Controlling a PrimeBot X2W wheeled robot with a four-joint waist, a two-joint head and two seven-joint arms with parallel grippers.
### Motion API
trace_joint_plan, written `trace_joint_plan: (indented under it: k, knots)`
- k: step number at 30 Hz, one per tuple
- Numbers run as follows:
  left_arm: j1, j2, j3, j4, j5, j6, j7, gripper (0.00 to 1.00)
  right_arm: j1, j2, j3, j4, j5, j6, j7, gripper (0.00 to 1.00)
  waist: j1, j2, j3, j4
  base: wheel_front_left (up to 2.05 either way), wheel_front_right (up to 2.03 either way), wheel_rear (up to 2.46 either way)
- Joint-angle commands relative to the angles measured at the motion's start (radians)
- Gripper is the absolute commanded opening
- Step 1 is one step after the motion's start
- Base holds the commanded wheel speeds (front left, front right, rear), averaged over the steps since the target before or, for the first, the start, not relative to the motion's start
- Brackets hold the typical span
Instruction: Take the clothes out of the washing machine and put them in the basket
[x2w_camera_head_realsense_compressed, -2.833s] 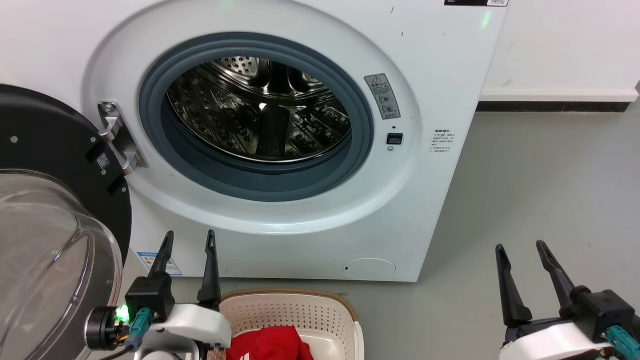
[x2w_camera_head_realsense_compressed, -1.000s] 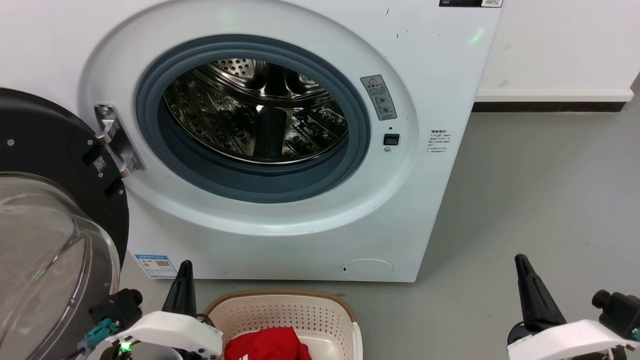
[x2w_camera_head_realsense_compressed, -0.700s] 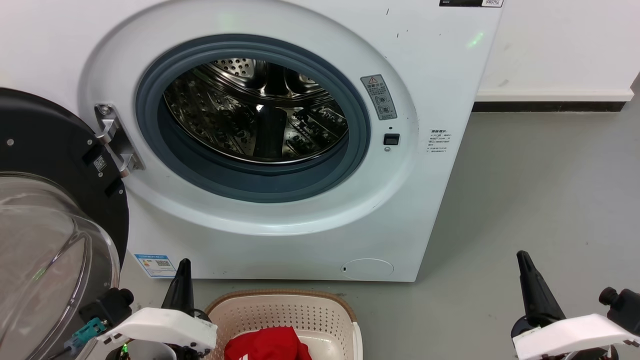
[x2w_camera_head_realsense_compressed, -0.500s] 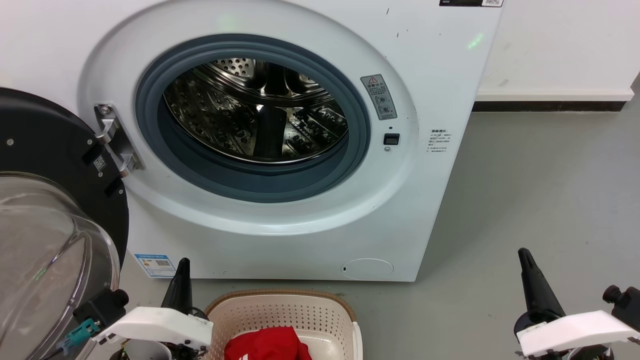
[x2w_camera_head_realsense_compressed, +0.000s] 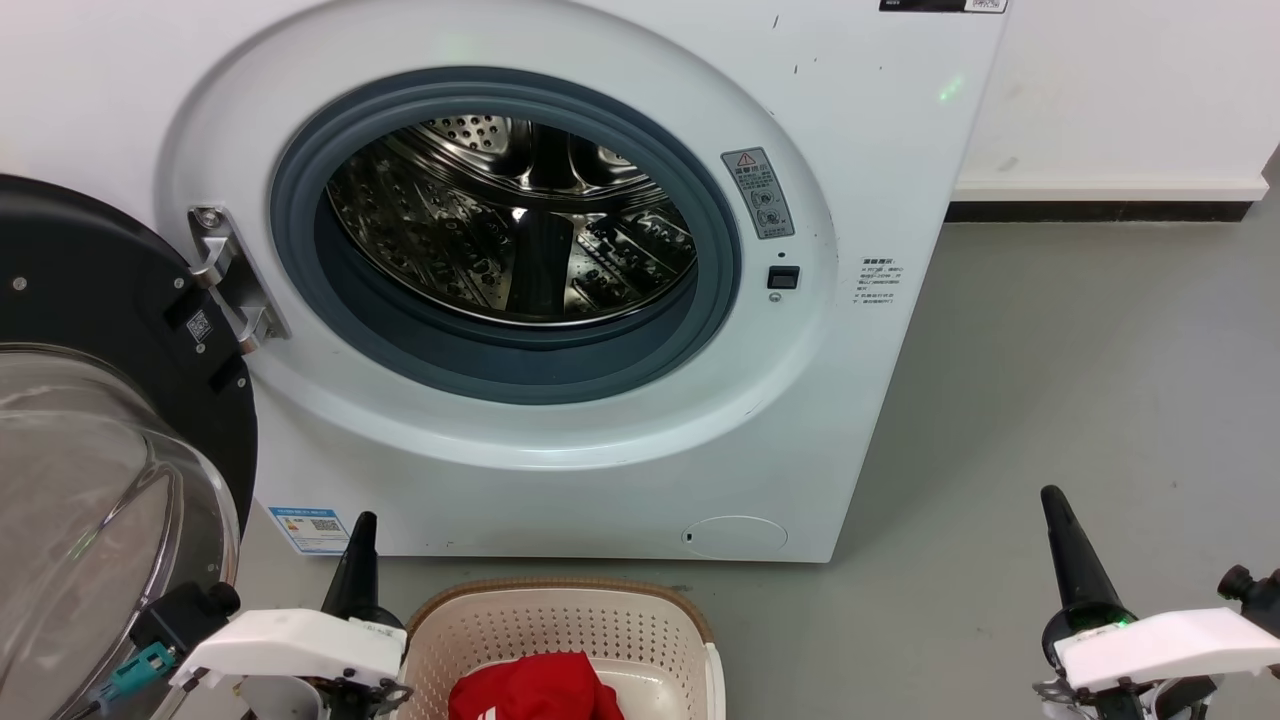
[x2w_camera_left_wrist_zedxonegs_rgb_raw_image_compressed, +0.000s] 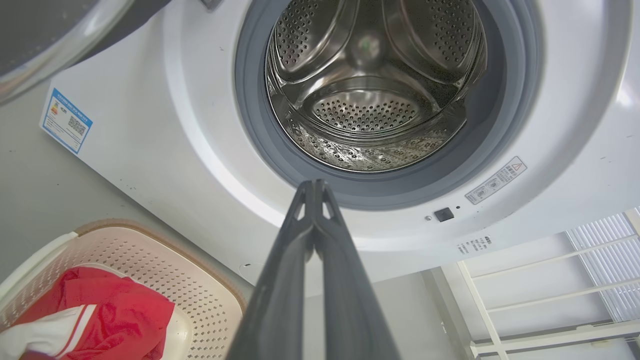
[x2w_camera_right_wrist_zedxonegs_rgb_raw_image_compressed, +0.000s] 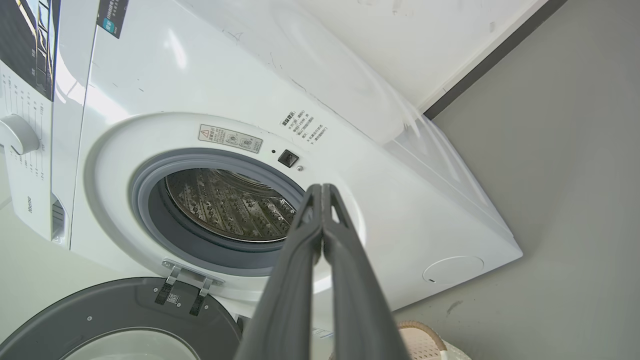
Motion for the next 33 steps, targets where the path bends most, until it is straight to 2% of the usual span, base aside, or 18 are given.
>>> trace_joint_plan:
  k: [1,9,33]
  knots:
    - [-0.029,-0.002,0.008,-0.007,-0.025,-0.010,0.005,0.00,-0.027,-0.007,-0.003,-0.002,0.032,0.000,0.004,0.00,0.0000,0.0000,0.000,0.000,0.00,0.00,0.00]
    - [-0.034,-0.006,0.025,-0.003,-0.137,-0.024,0.031,0.00,-0.044,-0.008,-0.011,0.017,0.148,0.000,0.023,0.00,0.0000,0.0000,0.001,0.000,0.00,0.00,0.00]
    - [-0.046,-0.015,0.059,0.005,-0.367,-0.054,0.084,0.00,-0.079,-0.006,-0.031,0.060,0.386,0.000,0.067,0.00,0.0000,0.0000,0.004,0.001,0.00,0.00,0.00]
